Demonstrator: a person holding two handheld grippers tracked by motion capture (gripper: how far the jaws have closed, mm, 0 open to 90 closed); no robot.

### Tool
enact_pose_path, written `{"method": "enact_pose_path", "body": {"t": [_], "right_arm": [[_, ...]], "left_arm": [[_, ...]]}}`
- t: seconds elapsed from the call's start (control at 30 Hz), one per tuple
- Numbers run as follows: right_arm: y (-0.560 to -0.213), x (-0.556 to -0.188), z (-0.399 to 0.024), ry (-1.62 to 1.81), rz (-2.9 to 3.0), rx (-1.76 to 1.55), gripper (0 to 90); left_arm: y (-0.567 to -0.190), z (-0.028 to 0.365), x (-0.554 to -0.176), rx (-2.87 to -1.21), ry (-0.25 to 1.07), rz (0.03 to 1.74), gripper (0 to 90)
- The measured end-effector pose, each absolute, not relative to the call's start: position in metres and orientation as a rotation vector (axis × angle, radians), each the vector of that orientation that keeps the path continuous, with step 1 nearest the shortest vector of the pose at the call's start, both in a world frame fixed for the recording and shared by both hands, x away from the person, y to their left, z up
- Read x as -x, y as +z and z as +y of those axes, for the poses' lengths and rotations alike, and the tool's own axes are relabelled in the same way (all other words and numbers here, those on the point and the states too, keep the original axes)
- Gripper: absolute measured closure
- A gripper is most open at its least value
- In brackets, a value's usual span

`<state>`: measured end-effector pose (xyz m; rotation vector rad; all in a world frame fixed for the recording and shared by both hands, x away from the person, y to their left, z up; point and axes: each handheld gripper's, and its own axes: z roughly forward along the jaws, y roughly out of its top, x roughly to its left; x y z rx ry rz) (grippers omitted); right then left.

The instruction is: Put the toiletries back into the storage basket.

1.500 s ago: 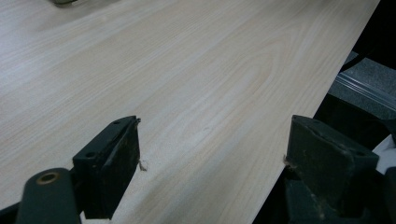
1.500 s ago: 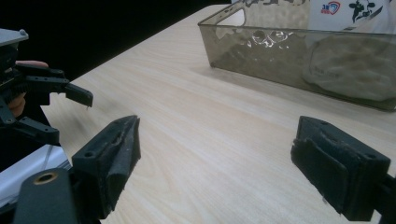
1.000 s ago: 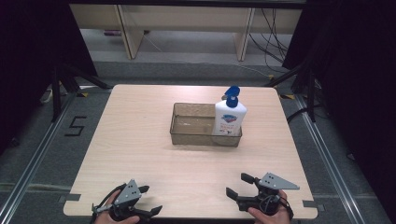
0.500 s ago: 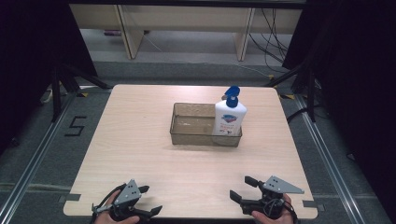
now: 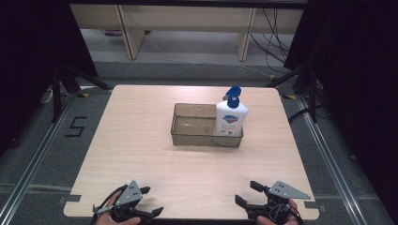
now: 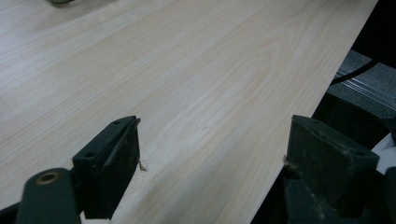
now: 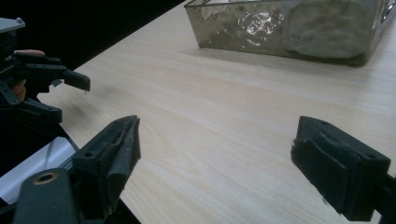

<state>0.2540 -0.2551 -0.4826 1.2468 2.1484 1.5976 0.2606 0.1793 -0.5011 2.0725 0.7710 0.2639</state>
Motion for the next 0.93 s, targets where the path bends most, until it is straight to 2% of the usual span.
{"method": "enact_pose_path", "body": {"t": [0.87,0.93], "right_arm": [[-0.487,-0.239,-0.265,1.575,2.099,-1.289,15.5],[-0.487,-0.238,-0.265,1.580,2.092,-1.298,15.5]], "left_arm": [[-0.501,0.181,-0.262,-2.107,0.266,0.753,17.0],[-0.502,0.179,-0.260,-2.072,0.257,0.774,17.0]]}}
